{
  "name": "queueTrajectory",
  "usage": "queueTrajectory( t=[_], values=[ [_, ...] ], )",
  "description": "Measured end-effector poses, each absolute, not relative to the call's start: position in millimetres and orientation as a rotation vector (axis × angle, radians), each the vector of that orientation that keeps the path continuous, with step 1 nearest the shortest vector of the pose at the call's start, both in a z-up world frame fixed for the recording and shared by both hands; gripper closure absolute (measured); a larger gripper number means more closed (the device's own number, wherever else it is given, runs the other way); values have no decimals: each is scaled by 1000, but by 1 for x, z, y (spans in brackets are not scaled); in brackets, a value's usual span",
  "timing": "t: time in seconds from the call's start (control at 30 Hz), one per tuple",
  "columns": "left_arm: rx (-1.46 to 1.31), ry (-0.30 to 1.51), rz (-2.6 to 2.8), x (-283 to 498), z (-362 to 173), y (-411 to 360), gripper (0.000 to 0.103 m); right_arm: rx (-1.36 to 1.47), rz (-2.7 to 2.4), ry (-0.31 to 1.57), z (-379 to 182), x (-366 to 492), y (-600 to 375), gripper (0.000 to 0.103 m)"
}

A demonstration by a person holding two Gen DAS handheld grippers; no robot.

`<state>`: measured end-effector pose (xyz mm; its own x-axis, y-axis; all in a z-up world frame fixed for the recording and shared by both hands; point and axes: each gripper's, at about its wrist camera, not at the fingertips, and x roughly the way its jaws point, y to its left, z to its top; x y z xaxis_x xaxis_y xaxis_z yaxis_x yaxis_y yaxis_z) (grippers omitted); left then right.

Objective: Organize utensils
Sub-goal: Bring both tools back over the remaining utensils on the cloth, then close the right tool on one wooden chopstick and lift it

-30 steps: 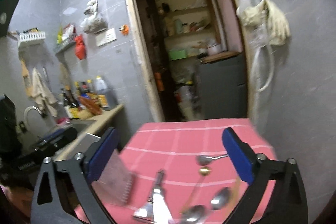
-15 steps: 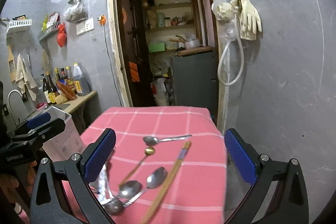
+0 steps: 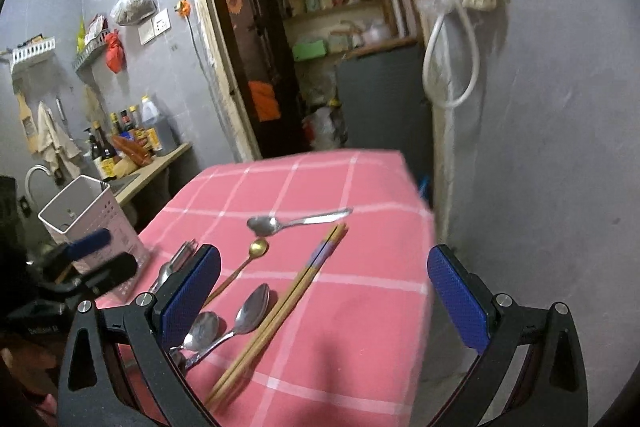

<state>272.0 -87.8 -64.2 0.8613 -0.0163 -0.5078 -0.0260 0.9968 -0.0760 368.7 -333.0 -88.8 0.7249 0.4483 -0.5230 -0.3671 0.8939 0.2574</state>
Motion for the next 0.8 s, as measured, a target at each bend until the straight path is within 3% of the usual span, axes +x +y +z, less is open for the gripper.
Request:
queueTrajectory(
  t=[0.07,0.23,0.4,0.57,0.8],
  values=[
    [-92,565,-32,279,-74,-90,1,165,479,645,-101,379,-331,4],
    [-134,639,-111,299,-99,-96,3,179,538,726,-134,409,-322,23],
    [-198,756,-218,323,-127,-103,22,180,568,793,-158,430,-309,36],
    [-278,850,-289,341,-147,-101,37,129,588,838,-169,448,-292,39],
    [-280,896,-309,353,-154,-103,40,23,560,898,-167,467,-268,40]
  ],
)
